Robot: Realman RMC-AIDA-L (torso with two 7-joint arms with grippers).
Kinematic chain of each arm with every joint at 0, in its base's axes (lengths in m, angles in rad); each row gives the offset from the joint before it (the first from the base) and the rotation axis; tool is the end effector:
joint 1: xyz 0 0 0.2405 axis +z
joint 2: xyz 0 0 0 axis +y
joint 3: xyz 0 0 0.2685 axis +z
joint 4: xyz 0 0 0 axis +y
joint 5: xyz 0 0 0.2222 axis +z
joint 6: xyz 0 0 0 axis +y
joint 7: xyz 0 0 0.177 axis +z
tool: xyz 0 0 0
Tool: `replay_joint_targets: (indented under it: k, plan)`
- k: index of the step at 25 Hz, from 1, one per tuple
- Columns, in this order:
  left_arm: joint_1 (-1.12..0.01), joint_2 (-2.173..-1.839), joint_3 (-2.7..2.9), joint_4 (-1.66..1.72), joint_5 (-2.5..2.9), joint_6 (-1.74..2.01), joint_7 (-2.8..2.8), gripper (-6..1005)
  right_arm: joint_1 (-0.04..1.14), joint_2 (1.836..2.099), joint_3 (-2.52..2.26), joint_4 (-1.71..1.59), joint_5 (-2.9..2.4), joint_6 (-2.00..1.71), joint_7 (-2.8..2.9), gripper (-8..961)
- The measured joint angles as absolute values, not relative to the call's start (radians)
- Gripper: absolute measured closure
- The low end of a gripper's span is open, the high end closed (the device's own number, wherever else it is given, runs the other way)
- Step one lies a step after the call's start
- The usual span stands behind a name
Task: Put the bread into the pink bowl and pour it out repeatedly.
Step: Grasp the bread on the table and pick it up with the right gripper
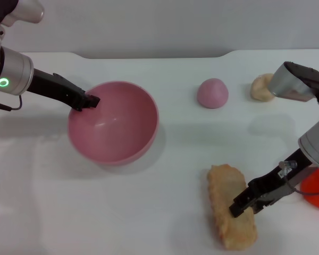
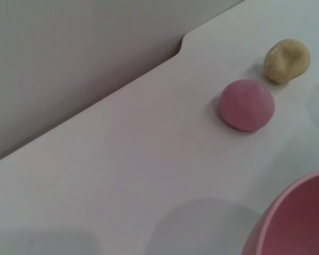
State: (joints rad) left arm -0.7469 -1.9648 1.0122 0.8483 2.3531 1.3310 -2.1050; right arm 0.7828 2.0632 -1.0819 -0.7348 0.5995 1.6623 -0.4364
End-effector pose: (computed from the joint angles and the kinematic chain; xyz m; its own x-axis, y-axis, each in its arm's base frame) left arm -0.2385 0.4453 -0.0023 0.7987 0.5972 0.0736 0.5803 -0.7322 -0.3565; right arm 0.2478 0.3499 -0.0697 0.2413 -0.9328 0.2678 -0.9344 -0.2978 -0.1953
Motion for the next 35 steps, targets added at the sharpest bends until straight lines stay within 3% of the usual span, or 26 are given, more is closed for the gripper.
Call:
replay_joint_targets:
  k: [35]
  plan:
    - [-0.752, -1.965, 1.012, 0.849, 2.360, 1.314, -2.105, 926, 0.723, 2.037, -1.026, -0.808, 0.599, 1.698, -0.410, 439]
